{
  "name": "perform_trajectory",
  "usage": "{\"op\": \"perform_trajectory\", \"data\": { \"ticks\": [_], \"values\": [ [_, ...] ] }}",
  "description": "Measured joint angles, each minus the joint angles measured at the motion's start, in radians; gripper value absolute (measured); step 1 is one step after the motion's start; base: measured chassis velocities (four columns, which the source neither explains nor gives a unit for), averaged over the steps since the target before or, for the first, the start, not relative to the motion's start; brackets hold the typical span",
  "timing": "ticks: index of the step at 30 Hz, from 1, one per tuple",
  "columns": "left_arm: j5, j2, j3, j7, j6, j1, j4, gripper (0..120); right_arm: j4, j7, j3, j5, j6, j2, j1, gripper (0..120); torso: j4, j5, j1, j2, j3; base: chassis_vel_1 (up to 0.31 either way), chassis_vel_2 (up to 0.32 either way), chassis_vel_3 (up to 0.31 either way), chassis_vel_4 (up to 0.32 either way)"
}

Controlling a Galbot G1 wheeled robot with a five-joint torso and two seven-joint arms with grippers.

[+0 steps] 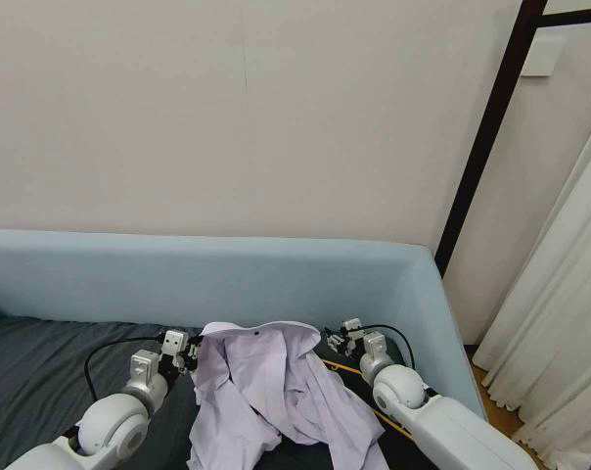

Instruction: Pick up the clothes from the sofa and hang them on the clothes hanger.

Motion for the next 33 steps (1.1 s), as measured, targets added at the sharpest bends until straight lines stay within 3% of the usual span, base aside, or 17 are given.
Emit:
{"op": "perform_trajectory", "data": {
  "ticks": [7,18,33],
  "values": [
    [0.014,-0.016,0.015,-0.001,-0.004,0.005,-0.01,0,0.07,0.015,0.115,0.096,-0.054,-0.057,-0.097,99,-0.0004,0.0001,0.0,0.0,0.0,0.0,0.0,0.0,0.0],
    [0.013,0.002,0.007,0.005,-0.013,0.026,-0.041,0,0.005,-0.048,0.155,0.157,-0.133,-0.092,-0.148,100,-0.0002,0.0001,0.0,0.0,0.0,0.0,0.0,0.0,0.0],
    [0.013,0.003,0.008,0.017,-0.029,0.046,-0.07,0,-0.252,-0.161,0.071,0.007,-0.122,-0.037,-0.095,100,-0.0002,0.0,0.0,0.0,0.0,0.0,0.0,0.0,0.0]
  ]
}}
